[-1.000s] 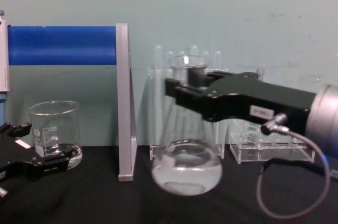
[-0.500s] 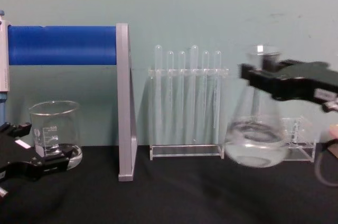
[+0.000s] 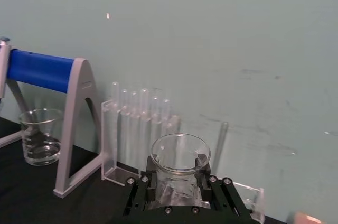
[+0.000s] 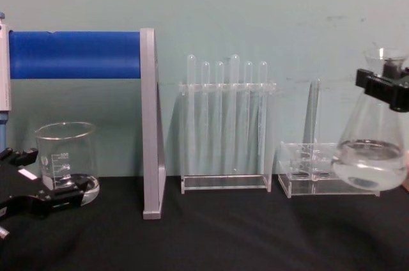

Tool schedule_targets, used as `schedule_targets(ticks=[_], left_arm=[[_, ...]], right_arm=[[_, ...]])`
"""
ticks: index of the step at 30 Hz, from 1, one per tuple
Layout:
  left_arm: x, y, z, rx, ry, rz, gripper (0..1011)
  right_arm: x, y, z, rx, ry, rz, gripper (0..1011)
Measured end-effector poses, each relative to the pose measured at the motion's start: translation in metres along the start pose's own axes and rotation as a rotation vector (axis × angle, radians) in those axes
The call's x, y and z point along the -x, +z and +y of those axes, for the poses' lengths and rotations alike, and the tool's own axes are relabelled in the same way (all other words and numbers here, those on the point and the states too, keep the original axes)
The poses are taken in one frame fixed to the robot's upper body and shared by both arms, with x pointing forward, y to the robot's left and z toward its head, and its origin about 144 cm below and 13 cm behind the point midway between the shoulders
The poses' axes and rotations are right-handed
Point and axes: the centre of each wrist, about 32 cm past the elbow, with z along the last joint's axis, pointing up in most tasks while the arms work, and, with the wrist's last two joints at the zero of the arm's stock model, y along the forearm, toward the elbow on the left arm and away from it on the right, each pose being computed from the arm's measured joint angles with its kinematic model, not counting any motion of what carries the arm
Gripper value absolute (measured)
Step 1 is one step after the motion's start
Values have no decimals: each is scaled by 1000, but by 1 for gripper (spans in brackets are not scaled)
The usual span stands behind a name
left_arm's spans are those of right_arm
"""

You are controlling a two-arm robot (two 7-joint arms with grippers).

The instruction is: Grasp the erlenmeyer flask with one hand, shake it three times, then place it back.

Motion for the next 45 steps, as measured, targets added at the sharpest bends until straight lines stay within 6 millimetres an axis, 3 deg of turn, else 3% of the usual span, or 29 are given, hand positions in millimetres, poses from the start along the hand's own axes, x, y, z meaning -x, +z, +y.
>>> schedule_targets(ticks=[14, 45], left_arm=[[0, 0, 0, 0, 0, 0, 1001], [0, 0, 0, 0, 0, 0, 1001]], right_arm=[[2, -1, -1, 0, 3, 7, 449], [54, 0, 15, -10, 270, 49, 449]])
